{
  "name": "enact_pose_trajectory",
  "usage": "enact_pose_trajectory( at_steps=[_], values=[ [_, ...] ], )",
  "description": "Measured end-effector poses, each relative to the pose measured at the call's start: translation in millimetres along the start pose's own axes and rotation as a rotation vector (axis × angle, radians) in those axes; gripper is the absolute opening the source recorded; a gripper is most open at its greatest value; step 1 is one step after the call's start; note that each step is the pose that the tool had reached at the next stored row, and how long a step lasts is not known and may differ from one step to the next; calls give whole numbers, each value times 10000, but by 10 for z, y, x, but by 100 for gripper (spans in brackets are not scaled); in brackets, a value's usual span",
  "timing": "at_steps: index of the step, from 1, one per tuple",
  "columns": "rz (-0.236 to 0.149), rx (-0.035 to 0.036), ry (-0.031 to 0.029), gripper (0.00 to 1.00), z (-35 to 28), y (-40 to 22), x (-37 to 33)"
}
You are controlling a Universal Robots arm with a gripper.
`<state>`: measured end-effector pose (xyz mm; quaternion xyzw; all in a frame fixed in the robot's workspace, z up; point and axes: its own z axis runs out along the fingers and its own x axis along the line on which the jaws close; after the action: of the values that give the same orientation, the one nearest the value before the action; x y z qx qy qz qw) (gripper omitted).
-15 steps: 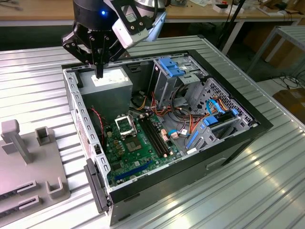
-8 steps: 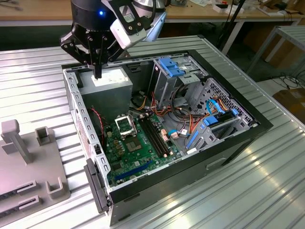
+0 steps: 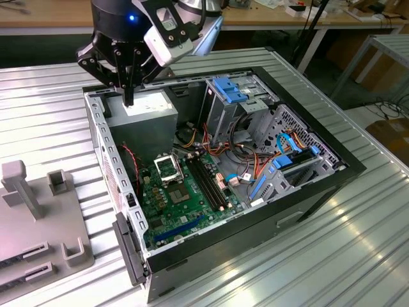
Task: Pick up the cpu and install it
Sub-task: 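Reach for the cpu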
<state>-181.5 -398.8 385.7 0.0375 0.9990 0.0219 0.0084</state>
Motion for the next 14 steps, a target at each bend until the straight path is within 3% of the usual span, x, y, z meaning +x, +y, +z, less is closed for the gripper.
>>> enact_pose_trajectory(
  at_steps=[14],
  values=[
    [0, 0, 1, 11, 0, -2, 31]
  ],
)
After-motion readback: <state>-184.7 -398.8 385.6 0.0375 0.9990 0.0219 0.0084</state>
